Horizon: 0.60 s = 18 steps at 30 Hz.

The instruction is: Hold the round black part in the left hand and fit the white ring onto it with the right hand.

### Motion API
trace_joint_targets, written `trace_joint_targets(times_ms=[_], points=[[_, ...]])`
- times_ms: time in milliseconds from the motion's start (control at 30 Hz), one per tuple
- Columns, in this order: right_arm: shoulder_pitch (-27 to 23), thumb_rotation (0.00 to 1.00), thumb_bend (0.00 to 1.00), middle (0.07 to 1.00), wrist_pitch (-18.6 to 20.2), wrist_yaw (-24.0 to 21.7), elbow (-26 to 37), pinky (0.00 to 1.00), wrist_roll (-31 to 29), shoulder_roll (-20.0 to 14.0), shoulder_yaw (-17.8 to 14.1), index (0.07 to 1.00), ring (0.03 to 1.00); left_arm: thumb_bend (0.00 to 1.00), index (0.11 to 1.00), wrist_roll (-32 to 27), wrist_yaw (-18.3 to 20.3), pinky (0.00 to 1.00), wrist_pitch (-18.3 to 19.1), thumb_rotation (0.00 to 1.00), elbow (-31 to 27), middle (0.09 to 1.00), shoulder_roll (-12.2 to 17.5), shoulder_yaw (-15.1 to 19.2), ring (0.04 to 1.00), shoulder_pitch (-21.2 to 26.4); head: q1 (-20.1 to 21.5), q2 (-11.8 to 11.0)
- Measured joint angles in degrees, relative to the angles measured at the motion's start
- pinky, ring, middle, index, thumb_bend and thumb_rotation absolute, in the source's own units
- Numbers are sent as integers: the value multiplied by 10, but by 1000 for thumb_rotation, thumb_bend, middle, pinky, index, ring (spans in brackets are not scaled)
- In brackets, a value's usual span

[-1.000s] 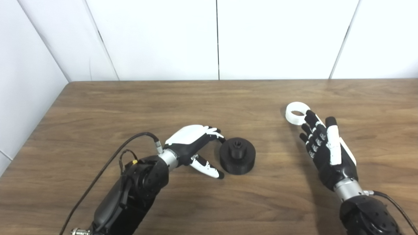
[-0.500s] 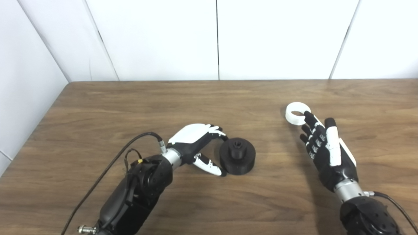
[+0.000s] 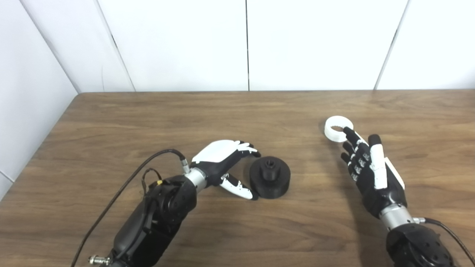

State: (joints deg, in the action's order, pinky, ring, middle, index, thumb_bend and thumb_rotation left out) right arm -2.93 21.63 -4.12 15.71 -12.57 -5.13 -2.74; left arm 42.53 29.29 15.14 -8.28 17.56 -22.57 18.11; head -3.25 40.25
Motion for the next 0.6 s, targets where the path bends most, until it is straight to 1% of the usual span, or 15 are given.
trace_joint_targets(times_ms=[333, 600], points=[[0, 1000, 681, 1000, 0, 0, -1, 1000, 3, 0, 0, 921, 1000, 1000, 866, -6, 1, 957, 0, 366, 0, 969, -13, 0, 1000, 1, -1, 1], [0, 1000, 675, 1000, 0, 0, -3, 1000, 3, 0, -1, 921, 1000, 1000, 855, -7, 6, 963, 2, 372, 0, 971, -17, -2, 1000, 3, -1, 1]])
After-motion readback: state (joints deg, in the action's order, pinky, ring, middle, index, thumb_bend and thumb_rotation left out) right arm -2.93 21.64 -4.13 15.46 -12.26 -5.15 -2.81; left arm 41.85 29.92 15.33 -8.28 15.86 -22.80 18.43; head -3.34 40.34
